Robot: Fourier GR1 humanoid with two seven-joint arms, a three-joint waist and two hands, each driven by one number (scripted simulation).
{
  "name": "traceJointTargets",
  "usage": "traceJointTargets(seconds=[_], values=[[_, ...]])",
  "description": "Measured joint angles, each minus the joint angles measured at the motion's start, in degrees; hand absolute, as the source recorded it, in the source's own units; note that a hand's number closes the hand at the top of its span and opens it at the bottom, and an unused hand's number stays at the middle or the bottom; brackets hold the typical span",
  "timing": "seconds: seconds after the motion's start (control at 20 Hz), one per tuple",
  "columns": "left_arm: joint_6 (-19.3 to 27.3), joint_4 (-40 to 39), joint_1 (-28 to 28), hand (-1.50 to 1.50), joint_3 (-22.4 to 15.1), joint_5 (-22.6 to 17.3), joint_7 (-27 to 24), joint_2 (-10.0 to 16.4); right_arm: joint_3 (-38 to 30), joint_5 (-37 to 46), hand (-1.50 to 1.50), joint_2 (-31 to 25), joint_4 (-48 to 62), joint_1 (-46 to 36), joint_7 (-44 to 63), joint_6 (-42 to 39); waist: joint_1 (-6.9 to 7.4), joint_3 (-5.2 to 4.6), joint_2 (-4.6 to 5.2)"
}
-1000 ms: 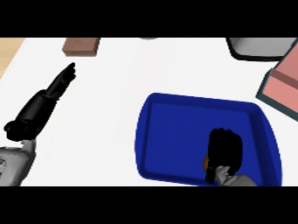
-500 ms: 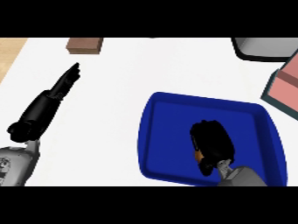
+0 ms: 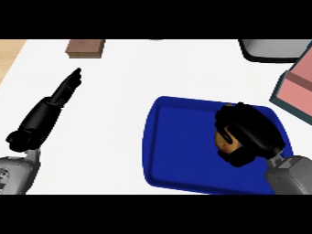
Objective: Pick the pear from the tray and place it in the cardboard box
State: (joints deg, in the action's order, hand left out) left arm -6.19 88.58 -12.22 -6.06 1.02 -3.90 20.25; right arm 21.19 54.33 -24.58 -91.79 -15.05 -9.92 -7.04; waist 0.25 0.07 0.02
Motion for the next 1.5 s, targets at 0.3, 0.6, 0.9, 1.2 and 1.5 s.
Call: traceJointTargets(seconds=[0.3, 0.6, 0.9, 1.2, 1.5], values=[[-0.99, -1.05, -0.09, 0.0, 1.76, 0.14, -0.84, 0.42, -9.22, -5.84, 1.5, -1.99, -7.13, -0.63, -1.04, -0.72, -0.63, -0.06, -0.12], [-1.1, -0.53, 0.38, 0.0, 1.82, 0.47, -0.69, -0.05, -21.68, -12.99, 1.5, -0.11, -6.01, -5.64, 7.83, -1.99, -0.39, -0.08, -0.1], [-1.64, -1.1, -0.71, 0.0, 1.75, 1.33, -0.41, -0.5, -32.6, -17.0, 1.5, -3.36, 4.39, -12.77, 9.84, -1.73, 0.0, -0.06, 0.1], [-2.7, -1.5, -2.43, 0.0, 2.41, 1.19, 0.11, -1.08, -36.88, -15.3, 1.5, -8.75, 21.97, -20.15, 4.7, 1.07, 0.62, -0.05, 0.32], [-2.02, -1.27, -1.85, 0.0, 1.25, 2.72, -0.43, -2.57, -35.64, -11.27, 1.5, -16.31, 38.69, -25.02, -0.44, -3.16, 1.6, -0.03, 0.62]])
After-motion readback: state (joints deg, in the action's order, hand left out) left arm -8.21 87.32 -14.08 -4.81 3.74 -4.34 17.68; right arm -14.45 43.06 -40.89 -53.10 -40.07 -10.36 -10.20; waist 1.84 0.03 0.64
